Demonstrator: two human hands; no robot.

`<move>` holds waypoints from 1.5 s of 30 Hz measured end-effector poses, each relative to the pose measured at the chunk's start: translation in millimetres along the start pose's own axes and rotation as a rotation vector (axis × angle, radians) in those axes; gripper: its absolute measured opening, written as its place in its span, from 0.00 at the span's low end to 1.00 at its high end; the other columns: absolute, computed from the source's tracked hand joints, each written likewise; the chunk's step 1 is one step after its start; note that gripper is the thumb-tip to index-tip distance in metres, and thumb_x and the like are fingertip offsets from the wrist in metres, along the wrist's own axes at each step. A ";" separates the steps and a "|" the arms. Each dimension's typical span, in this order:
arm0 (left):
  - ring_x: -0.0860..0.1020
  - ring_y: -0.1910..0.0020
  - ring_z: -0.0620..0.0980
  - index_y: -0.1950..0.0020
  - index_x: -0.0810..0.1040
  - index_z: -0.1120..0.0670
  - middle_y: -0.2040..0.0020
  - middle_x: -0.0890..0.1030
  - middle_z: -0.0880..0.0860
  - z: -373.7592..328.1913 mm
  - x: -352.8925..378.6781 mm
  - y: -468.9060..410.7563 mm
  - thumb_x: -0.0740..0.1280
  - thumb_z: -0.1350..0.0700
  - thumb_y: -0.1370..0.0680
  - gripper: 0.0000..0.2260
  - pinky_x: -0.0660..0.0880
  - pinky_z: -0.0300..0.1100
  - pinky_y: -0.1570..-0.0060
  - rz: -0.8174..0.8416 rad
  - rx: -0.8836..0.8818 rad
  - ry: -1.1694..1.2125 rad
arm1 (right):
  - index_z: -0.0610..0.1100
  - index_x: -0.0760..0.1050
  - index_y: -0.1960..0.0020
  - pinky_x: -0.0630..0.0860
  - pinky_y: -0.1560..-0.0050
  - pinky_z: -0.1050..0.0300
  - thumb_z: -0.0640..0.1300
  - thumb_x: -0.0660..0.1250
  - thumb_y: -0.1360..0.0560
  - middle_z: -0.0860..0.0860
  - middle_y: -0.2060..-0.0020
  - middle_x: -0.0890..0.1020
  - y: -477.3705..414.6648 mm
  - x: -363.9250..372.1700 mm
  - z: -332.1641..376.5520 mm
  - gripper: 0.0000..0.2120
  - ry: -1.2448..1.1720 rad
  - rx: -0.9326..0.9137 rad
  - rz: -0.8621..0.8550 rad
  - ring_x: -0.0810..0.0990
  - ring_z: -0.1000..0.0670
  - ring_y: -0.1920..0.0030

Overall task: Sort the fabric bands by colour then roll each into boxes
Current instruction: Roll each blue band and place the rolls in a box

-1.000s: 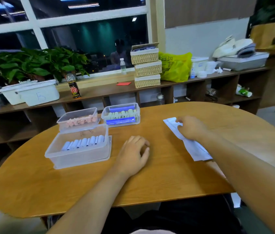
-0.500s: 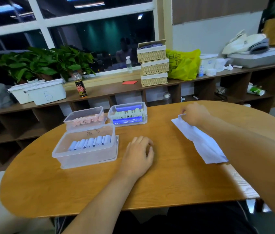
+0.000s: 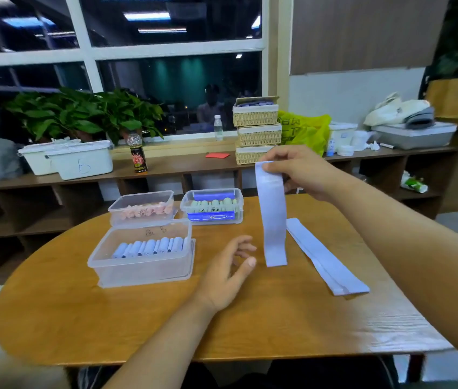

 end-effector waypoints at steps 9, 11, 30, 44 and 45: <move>0.76 0.59 0.44 0.35 0.78 0.40 0.60 0.75 0.44 20.5 -5.9 -11.7 0.73 0.49 0.20 0.14 0.77 0.45 0.55 -0.183 -0.191 -0.192 | 0.47 0.84 0.45 0.79 0.63 0.55 0.41 0.68 0.17 0.49 0.52 0.85 -42.9 32.1 -71.8 0.06 -0.072 0.201 -0.179 0.82 0.48 0.53; 0.75 0.52 0.42 0.41 0.81 0.41 0.55 0.75 0.42 24.5 -5.3 -16.0 0.72 0.44 0.21 0.09 0.77 0.43 0.50 -0.143 -0.223 -0.336 | 0.46 0.83 0.44 0.80 0.60 0.54 0.40 0.67 0.16 0.49 0.51 0.84 -46.1 35.3 -81.4 0.07 -0.041 0.202 -0.186 0.82 0.48 0.52; 0.71 0.31 0.50 0.33 0.81 0.48 0.34 0.79 0.46 23.1 6.7 -12.9 0.55 0.42 0.17 0.22 0.66 0.52 0.29 -0.074 -0.245 -1.034 | 0.49 0.79 0.40 0.87 0.59 0.44 0.34 0.58 0.19 0.43 0.47 0.83 -52.2 2.7 -114.4 0.17 0.433 0.205 -0.305 0.87 0.41 0.56; 0.68 0.25 0.47 0.22 0.71 0.44 0.26 0.74 0.44 30.7 3.4 -16.4 0.56 0.41 0.14 0.21 0.63 0.50 0.26 0.097 -0.242 -0.822 | 0.33 0.81 0.48 0.85 0.61 0.55 0.34 0.70 0.21 0.39 0.56 0.83 84.7 23.6 -138.6 0.05 -0.188 0.603 -0.369 0.87 0.42 0.61; 0.67 0.25 0.47 0.22 0.71 0.44 0.25 0.74 0.44 31.0 3.3 -16.0 0.56 0.41 0.14 0.21 0.64 0.50 0.26 0.101 -0.244 -0.814 | 0.33 0.82 0.47 0.86 0.57 0.53 0.35 0.70 0.21 0.39 0.57 0.84 98.8 30.8 -135.8 0.06 -0.246 0.600 -0.368 0.88 0.41 0.60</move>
Point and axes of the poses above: each hand's wrist, its own y-axis away from the middle knuckle, its own x-axis out of the palm, z = x × y, the point moved 2 cm from there along -y, towards the middle knuckle
